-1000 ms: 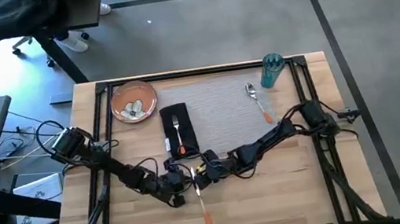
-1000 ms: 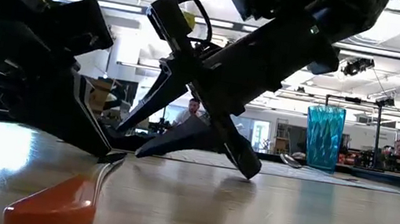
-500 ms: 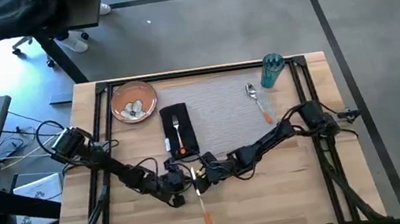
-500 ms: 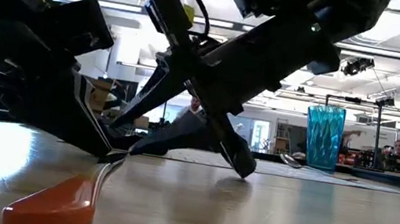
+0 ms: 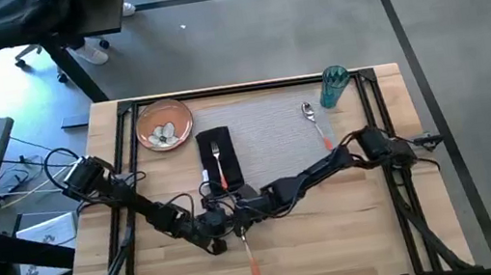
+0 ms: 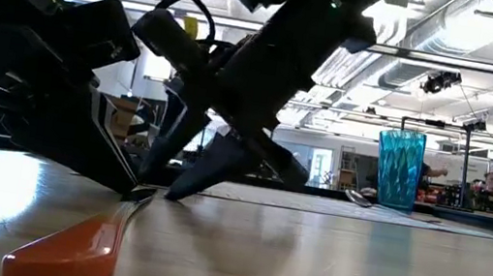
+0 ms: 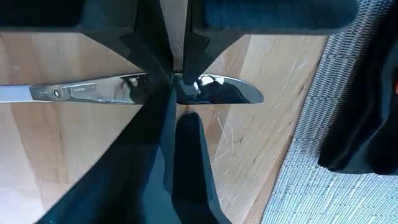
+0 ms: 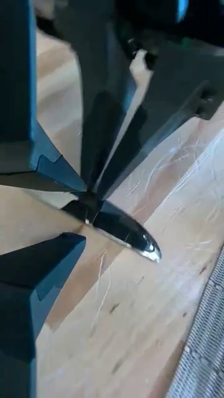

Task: Set table place
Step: Put the orange table knife on the gray table mat beside the orange spoon

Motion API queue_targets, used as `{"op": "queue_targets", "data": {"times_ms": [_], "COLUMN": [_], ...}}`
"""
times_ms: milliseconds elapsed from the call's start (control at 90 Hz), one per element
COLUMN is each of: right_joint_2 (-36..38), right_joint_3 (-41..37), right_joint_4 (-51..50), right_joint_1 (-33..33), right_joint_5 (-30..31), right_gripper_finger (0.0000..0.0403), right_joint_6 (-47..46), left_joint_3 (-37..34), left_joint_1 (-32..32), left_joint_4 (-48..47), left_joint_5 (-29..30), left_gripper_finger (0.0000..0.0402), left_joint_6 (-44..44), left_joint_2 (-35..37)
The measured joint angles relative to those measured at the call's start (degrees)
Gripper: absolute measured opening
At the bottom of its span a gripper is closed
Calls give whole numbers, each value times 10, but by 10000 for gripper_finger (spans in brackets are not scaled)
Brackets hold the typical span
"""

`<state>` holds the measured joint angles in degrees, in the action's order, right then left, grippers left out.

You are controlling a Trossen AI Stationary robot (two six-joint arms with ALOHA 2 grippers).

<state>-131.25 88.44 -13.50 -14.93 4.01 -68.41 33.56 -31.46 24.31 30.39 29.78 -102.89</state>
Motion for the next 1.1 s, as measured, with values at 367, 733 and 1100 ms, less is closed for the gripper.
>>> {"op": "queue_targets", "data": {"times_ms": [367,733,1100], "right_joint_2": [-5,-5,-10], "right_joint_3": [-28,-52,-29], "right_joint_4": [85,145,157], "right_joint_1": [-18,-34,-33], "right_joint_5": [13,44,-5], "right_gripper_finger": [112,85,62], "right_joint_6": [-30,-51,65], "left_joint_3": [0,-1,1], "left_joint_1": [0,0,1], "left_joint_4": [-2,4,14], "left_joint_5": [-1,-1,-3], "left_gripper_finger": [23,23,23], "left_joint_6": [0,-1,0], "left_joint_2": [0,-2,-4]}}
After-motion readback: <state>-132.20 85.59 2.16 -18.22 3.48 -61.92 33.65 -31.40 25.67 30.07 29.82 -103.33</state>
